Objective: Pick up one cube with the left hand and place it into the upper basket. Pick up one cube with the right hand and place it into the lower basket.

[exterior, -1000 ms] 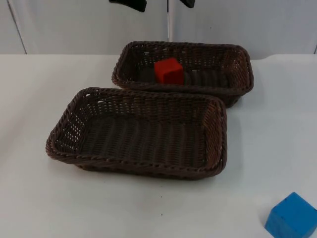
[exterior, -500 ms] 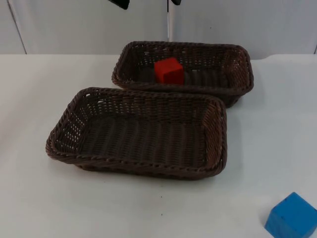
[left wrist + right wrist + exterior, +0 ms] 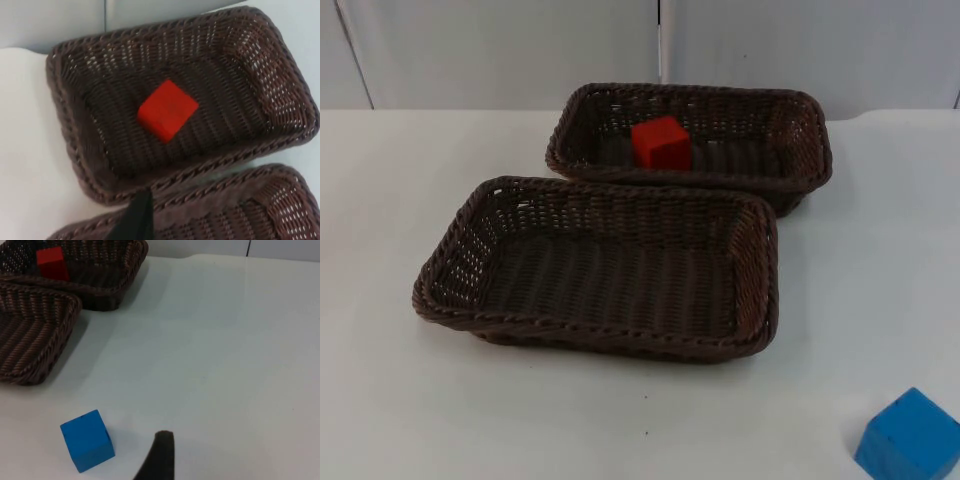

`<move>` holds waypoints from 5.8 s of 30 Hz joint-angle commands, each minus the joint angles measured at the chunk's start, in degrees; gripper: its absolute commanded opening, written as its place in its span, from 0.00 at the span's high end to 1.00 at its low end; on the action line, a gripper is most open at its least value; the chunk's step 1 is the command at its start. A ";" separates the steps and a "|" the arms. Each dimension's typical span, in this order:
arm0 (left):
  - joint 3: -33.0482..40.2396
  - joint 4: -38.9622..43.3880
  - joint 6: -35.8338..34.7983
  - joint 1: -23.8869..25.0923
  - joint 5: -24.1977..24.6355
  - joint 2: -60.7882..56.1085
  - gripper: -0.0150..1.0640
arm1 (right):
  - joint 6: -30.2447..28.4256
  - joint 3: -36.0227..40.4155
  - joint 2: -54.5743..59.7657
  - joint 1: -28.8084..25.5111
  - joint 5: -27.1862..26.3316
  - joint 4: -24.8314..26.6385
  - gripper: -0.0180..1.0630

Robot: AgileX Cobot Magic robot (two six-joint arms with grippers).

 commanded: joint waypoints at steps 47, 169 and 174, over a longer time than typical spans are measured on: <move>48.64 4.04 -1.93 -0.20 -7.58 -58.11 0.04 | -0.49 -0.03 -0.25 0.03 -0.04 -0.24 0.27; 49.19 9.48 -4.47 -0.20 4.37 -67.24 0.04 | 16.53 -8.56 92.05 31.11 -37.98 -16.38 0.19; 49.19 9.48 -4.47 -0.20 4.37 -67.24 0.04 | 16.75 -8.56 95.27 31.11 -40.74 -16.79 0.19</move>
